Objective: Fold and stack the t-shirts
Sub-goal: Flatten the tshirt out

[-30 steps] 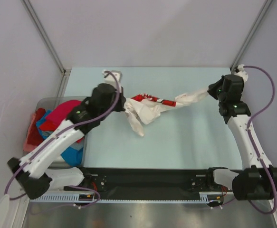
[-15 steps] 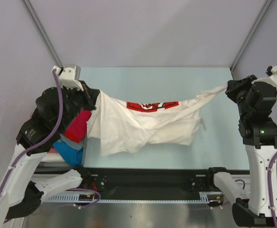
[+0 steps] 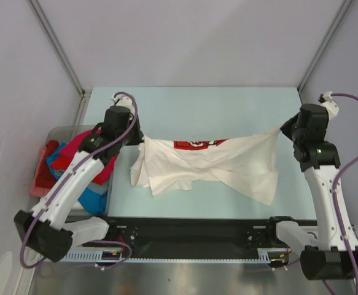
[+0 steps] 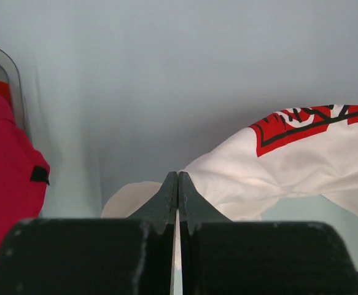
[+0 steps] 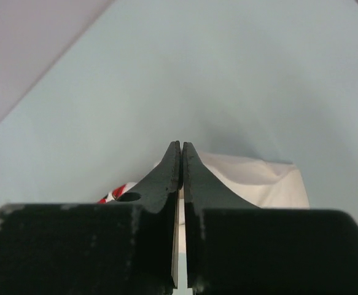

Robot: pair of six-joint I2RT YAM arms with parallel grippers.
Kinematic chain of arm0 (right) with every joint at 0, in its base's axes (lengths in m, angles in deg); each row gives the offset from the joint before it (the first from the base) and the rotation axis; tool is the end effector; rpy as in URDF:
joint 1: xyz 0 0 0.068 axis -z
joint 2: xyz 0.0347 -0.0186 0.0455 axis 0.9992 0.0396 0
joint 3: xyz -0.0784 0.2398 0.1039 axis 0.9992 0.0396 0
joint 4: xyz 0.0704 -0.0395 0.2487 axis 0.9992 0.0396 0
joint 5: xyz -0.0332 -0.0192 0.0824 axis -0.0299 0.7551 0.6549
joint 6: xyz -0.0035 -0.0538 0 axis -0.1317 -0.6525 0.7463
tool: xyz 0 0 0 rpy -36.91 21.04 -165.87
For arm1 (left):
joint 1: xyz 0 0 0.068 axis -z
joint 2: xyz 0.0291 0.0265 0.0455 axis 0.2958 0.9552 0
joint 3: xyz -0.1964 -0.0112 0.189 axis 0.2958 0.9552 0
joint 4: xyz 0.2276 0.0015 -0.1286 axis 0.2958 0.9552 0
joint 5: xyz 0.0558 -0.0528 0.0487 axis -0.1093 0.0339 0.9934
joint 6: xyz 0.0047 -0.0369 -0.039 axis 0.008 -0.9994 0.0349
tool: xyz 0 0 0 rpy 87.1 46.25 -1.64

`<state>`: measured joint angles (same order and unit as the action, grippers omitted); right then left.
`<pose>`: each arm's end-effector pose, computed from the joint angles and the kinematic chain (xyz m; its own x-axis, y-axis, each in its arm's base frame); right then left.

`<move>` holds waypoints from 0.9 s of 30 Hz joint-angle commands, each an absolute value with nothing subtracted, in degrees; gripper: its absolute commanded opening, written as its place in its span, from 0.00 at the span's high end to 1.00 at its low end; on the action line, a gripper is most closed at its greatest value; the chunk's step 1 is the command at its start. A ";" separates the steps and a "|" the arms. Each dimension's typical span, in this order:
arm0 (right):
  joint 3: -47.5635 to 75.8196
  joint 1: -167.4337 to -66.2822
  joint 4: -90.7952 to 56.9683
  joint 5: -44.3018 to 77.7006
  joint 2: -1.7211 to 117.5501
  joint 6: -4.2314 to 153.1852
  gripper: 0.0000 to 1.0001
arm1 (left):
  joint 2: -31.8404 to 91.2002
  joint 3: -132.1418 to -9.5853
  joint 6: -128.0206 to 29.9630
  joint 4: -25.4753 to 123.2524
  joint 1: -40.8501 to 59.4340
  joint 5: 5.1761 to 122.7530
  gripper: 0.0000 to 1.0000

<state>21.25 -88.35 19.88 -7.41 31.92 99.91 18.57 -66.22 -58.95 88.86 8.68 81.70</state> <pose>0.1921 -0.0081 0.4013 -0.2108 0.5095 -0.8342 0.4270 0.8157 0.3902 0.2152 -0.0980 0.3630 -0.5889 -0.1160 -0.7998 0.0999 0.9716 -0.2144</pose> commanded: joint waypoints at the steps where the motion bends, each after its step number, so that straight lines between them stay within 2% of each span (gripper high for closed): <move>1: 19.81 -88.26 13.53 -8.52 37.71 102.20 1.00 | 24.83 -68.64 -61.71 78.77 5.12 77.76 1.00; 4: 17.53 -85.27 11.42 -7.99 43.51 103.69 1.00 | 34.32 -74.79 -60.48 77.36 3.89 78.20 0.99; 5: 16.99 -84.92 11.15 -7.99 45.20 104.22 1.00 | 36.69 -76.81 -59.69 78.58 3.63 78.29 0.94; 6: 16.64 -84.40 10.80 -7.82 46.52 104.57 1.00 | 39.50 -81.01 -59.60 79.89 3.19 78.12 0.70; 8: 15.94 -84.13 10.00 -6.94 49.69 105.01 1.00 | 43.91 -84.11 -58.99 82.80 3.09 78.99 0.41; 9: 16.02 -84.04 9.65 -6.85 50.39 105.02 1.00 | 43.66 -83.51 -59.07 82.90 3.18 79.25 0.22; 13: 17.86 -83.86 6.93 -6.33 51.28 104.58 1.00 | 33.84 -72.11 -60.11 76.31 3.45 82.41 0.00; 18: 23.30 -83.69 3.16 -6.41 48.73 103.88 1.00 | 17.40 -55.34 -70.54 72.88 3.18 85.67 0.00; 20: 24.54 -83.60 2.10 -5.97 47.77 103.70 1.00 | 13.45 -51.53 -70.50 71.57 2.83 80.88 0.00; 24: 25.43 -83.51 1.91 -3.78 47.06 102.99 1.00 | 6.76 -45.47 -72.60 73.57 3.09 72.69 0.15; 27: 25.86 -83.51 1.92 -2.98 47.06 103.26 1.00 | 3.94 -41.60 -74.53 76.47 4.85 70.90 0.19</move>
<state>25.97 -83.76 5.30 -4.02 48.82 103.65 5.93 -45.00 -70.86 74.85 3.61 75.76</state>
